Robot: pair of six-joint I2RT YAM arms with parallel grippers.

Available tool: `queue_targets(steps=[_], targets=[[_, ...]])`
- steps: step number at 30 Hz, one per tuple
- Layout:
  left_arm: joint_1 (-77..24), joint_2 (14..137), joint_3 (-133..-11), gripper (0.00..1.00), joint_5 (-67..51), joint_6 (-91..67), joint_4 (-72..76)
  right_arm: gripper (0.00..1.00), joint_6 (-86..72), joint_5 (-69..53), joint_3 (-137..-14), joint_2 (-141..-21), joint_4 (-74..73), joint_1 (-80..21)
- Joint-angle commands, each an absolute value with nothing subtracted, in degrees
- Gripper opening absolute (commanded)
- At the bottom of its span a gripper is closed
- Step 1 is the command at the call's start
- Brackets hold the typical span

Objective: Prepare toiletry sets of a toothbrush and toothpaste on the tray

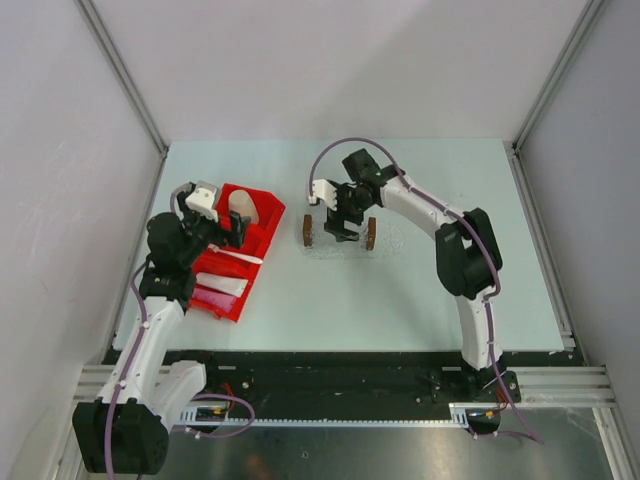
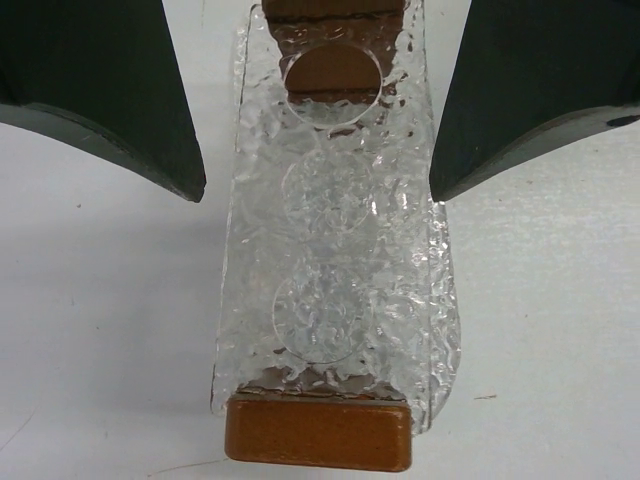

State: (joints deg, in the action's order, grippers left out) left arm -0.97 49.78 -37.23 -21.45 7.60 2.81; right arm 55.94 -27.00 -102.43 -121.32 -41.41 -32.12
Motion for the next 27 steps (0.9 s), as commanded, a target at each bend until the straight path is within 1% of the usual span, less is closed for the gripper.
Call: queue_targets(steps=[1, 10, 21, 27], targets=[[-0.44, 50.01, -36.91, 1.0, -23.47, 10.37, 4.22, 1.0, 55.11, -29.26, -101.52, -116.37, -40.43, -32.17], [-0.44, 50.45, -37.18, 1.0, -23.12, 10.02, 4.22, 1.0, 55.2, -30.5, -100.63, -114.52, -40.61, -31.91], [-0.44, 50.27, -37.0, 1.0, -23.03, 10.11, 4.22, 0.97, 44.83, -33.04, -97.82, -113.91, -29.19, -31.2], [-0.44, 50.1, -36.91, 1.0, -23.03, 10.2, 4.22, 0.96, 41.49, -31.91, -97.38, -115.22, -24.79, -31.38]])
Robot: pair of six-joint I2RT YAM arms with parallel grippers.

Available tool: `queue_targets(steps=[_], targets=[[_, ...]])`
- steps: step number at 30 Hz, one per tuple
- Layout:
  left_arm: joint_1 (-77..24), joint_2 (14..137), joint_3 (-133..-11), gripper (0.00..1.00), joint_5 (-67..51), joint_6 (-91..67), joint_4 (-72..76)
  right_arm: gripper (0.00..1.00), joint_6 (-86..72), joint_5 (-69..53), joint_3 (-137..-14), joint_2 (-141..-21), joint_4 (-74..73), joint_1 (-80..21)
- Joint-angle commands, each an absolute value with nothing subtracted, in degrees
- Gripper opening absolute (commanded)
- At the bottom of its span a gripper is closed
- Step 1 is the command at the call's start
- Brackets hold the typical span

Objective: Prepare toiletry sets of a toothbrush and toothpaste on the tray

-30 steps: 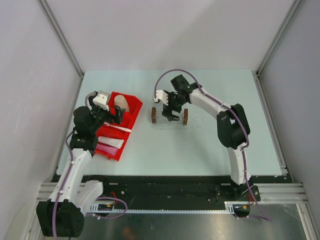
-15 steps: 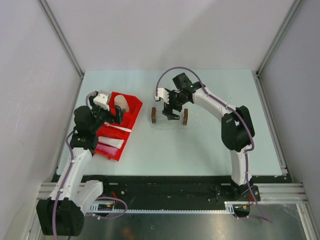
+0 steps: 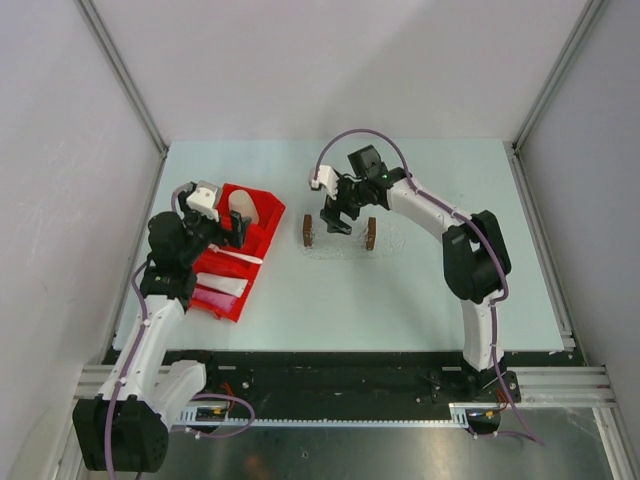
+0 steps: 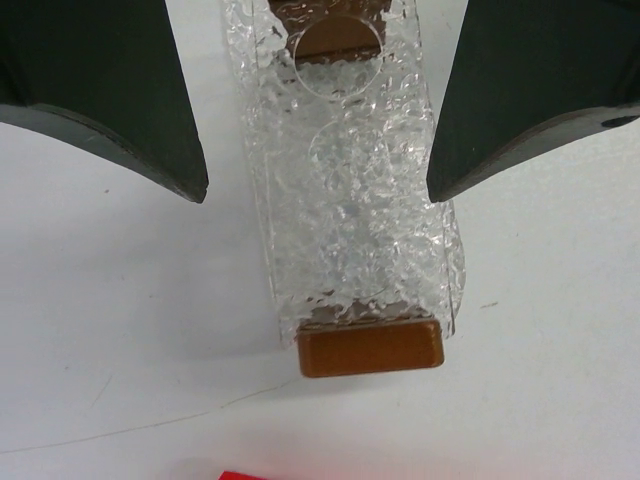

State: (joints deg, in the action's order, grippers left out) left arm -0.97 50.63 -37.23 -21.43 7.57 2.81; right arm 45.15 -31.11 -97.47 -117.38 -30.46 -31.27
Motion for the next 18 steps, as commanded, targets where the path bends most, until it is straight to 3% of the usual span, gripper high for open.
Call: queue_targets(steps=[1, 18], targets=[[-0.44, 50.01, -36.91, 1.0, -22.94, 10.2, 4.22, 0.96, 41.05, -31.82, -97.3, -115.4, -24.52, -31.38], [-0.44, 50.01, -36.74, 1.0, -22.94, 10.46, 4.22, 0.95, 38.14, -26.98, -95.36, -118.12, -16.96, -33.05]])
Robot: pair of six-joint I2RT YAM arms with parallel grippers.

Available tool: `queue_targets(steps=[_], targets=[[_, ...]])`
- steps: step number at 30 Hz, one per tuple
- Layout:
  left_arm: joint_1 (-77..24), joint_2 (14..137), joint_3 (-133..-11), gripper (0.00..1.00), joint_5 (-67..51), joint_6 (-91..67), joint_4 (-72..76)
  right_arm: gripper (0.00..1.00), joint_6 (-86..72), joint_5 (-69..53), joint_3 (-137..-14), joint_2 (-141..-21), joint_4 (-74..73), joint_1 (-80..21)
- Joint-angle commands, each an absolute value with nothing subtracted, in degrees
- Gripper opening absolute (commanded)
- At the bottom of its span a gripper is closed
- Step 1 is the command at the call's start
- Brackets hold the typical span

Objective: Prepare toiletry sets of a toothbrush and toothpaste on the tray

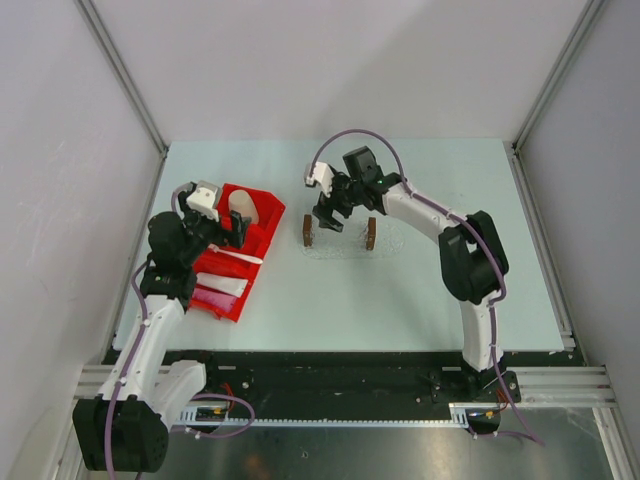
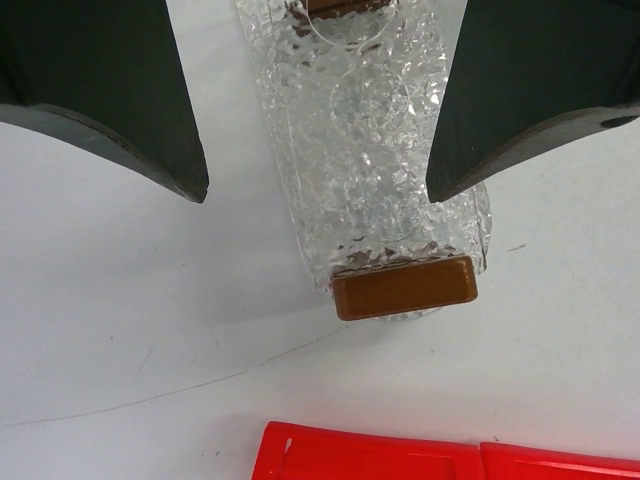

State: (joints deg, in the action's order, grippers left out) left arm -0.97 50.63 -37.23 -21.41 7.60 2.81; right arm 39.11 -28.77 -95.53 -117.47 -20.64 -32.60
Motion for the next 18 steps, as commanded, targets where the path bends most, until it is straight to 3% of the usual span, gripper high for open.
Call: queue_targets(steps=[1, 18], targets=[[-0.44, 50.1, -36.65, 1.0, -22.85, 10.46, 4.22, 0.95, 38.32, -26.98, -95.27, -118.3, -16.7, -33.13], [-0.44, 50.27, -36.74, 1.0, -23.11, 10.46, 4.22, 0.95, 40.87, -25.31, -94.04, -119.71, -15.91, -33.4]])
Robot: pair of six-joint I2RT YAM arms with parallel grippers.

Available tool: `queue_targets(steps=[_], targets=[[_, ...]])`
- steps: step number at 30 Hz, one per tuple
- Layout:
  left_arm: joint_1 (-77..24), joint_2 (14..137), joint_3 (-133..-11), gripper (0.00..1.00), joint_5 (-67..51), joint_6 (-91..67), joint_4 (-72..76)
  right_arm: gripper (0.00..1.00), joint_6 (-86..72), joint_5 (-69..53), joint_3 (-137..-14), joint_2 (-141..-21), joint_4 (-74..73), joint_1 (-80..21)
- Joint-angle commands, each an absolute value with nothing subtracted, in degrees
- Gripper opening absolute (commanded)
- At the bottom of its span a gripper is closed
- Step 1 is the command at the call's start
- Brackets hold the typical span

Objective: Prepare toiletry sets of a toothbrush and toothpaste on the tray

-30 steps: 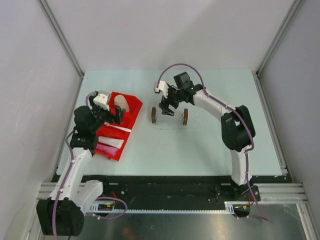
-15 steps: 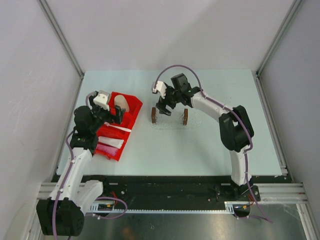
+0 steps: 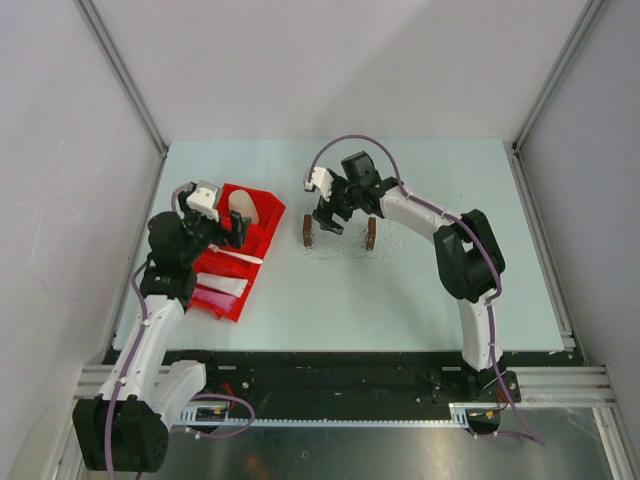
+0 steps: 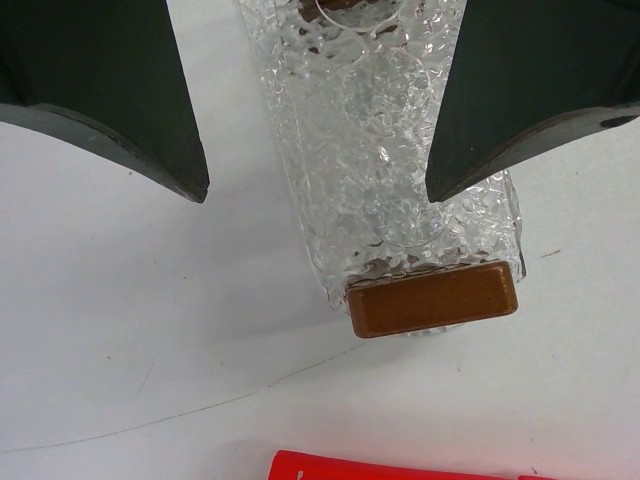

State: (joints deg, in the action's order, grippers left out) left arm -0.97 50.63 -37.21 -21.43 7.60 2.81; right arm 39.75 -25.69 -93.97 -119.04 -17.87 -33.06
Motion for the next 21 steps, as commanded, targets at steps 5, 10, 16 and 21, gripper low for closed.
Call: queue_targets(steps=[5, 10, 16, 21], targets=[[-0.44, 50.36, -36.74, 1.0, -23.2, 10.46, 4.22, 0.95, 41.22, -25.14, -94.04, -119.97, -16.17, -33.4], [-0.44, 50.36, -36.65, 1.0, -23.12, 10.37, 4.22, 0.95, 41.57, -25.49, -93.96, -120.32, -16.52, -33.66], [-0.44, 50.54, -36.74, 1.0, -23.2, 10.37, 4.22, 0.95, 42.71, -26.36, -94.22, -120.5, -17.84, -33.92], [-0.44, 50.45, -36.56, 1.0, -23.29, 10.46, 4.22, 0.95, 43.24, -26.45, -94.13, -120.5, -18.46, -34.01]])
